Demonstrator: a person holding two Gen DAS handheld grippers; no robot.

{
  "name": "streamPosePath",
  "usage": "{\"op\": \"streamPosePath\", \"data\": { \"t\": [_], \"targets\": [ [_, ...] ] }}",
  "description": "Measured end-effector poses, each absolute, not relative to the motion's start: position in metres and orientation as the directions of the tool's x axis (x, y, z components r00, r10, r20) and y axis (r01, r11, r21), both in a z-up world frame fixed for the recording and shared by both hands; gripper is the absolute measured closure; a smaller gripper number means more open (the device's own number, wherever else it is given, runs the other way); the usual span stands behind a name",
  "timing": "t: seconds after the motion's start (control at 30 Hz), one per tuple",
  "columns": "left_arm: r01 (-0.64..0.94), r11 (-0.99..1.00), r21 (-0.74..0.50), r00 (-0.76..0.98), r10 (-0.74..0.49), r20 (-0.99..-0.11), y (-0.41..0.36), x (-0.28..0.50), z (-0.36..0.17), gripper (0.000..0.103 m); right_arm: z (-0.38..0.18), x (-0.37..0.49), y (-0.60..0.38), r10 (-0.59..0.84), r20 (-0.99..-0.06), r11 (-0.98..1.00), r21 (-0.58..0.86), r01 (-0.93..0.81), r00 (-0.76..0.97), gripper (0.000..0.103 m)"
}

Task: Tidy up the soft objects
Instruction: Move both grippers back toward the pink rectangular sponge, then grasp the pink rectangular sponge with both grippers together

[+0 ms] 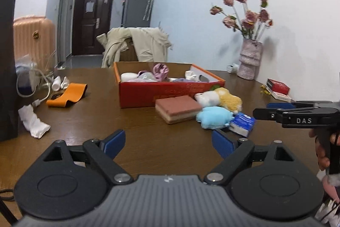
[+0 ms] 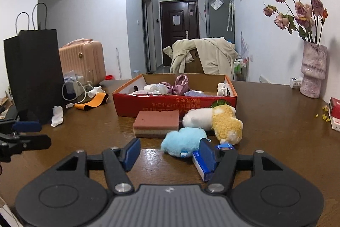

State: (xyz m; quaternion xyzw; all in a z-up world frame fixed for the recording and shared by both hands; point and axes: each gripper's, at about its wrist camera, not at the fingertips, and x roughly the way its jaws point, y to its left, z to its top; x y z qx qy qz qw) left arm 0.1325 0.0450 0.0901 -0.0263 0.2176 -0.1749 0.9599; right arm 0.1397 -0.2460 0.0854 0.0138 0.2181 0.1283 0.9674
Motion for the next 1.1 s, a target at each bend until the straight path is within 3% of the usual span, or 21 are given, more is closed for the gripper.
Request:
{"op": "streamPosePath", "data": {
  "t": [0.1, 0.33, 0.53, 0.6, 0.77, 0.93, 1.1],
  "targets": [
    [0.303, 0.936, -0.181, 0.844, -0.351, -0.406, 0.049, 0.145, 0.086, 0.013, 0.085, 0.152, -0.244, 0.257, -0.423, 0.966, 0.101, -0.237, 0.869, 0.043],
    [0.270, 0.927, -0.260, 0.811, -0.365, -0.458, 0.035, 0.216, 0.079, 0.044, 0.075, 0.196, -0.236, 0.276, -0.452, 0.961, 0.114, -0.252, 0.848, 0.057],
    [0.272, 0.910, -0.313, 0.738, -0.406, -0.539, 0.012, 0.311, 0.066, 0.058, 0.063, 0.280, -0.229, 0.350, -0.457, 0.937, 0.167, -0.307, 0.818, 0.070],
    [0.252, 0.921, -0.296, 0.726, -0.383, -0.571, 0.005, 0.336, 0.057, 0.061, 0.056, 0.313, -0.227, 0.348, -0.496, 0.937, 0.204, -0.283, 0.796, 0.072],
    [0.263, 0.884, -0.386, 0.685, -0.453, -0.571, 0.008, 0.352, 0.028, 0.065, 0.033, 0.348, -0.227, 0.369, -0.522, 0.928, 0.261, -0.268, 0.769, 0.075],
    [0.286, 0.893, -0.347, 0.703, -0.442, -0.558, 0.004, 0.349, 0.028, 0.066, 0.023, 0.349, -0.241, 0.431, -0.505, 0.893, 0.359, -0.272, 0.748, 0.076],
    [0.294, 0.883, -0.365, 0.696, -0.459, -0.551, 0.006, 0.350, 0.028, 0.068, 0.022, 0.350, -0.243, 0.439, -0.500, 0.888, 0.369, -0.275, 0.747, 0.076]
  ]
}}
